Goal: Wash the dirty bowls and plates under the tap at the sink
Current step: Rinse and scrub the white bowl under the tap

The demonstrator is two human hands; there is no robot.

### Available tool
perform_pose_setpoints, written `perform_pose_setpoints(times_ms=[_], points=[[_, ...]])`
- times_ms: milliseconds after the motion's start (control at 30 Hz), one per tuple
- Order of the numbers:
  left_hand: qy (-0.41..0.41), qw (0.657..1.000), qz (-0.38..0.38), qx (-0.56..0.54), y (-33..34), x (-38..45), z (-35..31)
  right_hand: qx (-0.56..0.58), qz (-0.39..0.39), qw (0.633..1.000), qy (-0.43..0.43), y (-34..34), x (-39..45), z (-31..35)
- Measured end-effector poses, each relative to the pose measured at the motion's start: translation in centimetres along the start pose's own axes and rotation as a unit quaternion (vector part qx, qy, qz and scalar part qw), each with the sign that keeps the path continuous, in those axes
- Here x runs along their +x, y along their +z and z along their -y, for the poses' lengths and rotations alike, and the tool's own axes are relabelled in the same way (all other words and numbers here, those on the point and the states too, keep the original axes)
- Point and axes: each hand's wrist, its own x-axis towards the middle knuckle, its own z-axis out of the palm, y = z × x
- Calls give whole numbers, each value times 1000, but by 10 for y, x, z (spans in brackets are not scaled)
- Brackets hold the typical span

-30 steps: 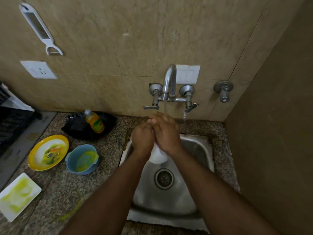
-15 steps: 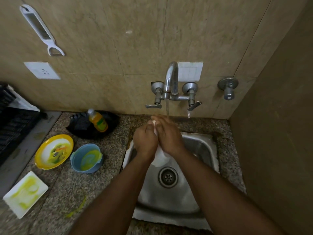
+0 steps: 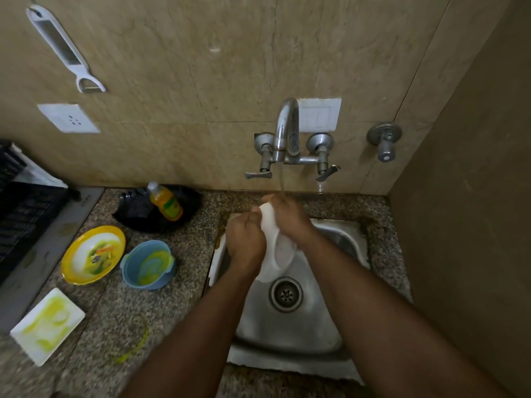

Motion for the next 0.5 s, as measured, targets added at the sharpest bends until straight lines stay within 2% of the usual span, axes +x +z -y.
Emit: perform_pose_setpoints(times_ms=[100, 167, 267, 333, 400, 500], points=[[-36, 994, 26, -103, -5, -10, -4, 22, -2, 999, 28, -19, 9, 2], [-45, 992, 33, -113, -8, -10, -6, 29, -42, 999, 11, -26, 7, 1], [-27, 997, 65, -40, -11, -1, -9, 16, -84, 995, -51, -26, -3, 0], [21, 992, 117, 44, -12, 7, -9, -14, -82, 992, -90, -25, -5, 0], [51, 984, 157, 71, -10, 10, -4, -31, -70, 990, -122, -28, -5, 1], [76, 987, 128, 56, -7, 8, -2, -12, -87, 988, -129, -29, -5, 3]])
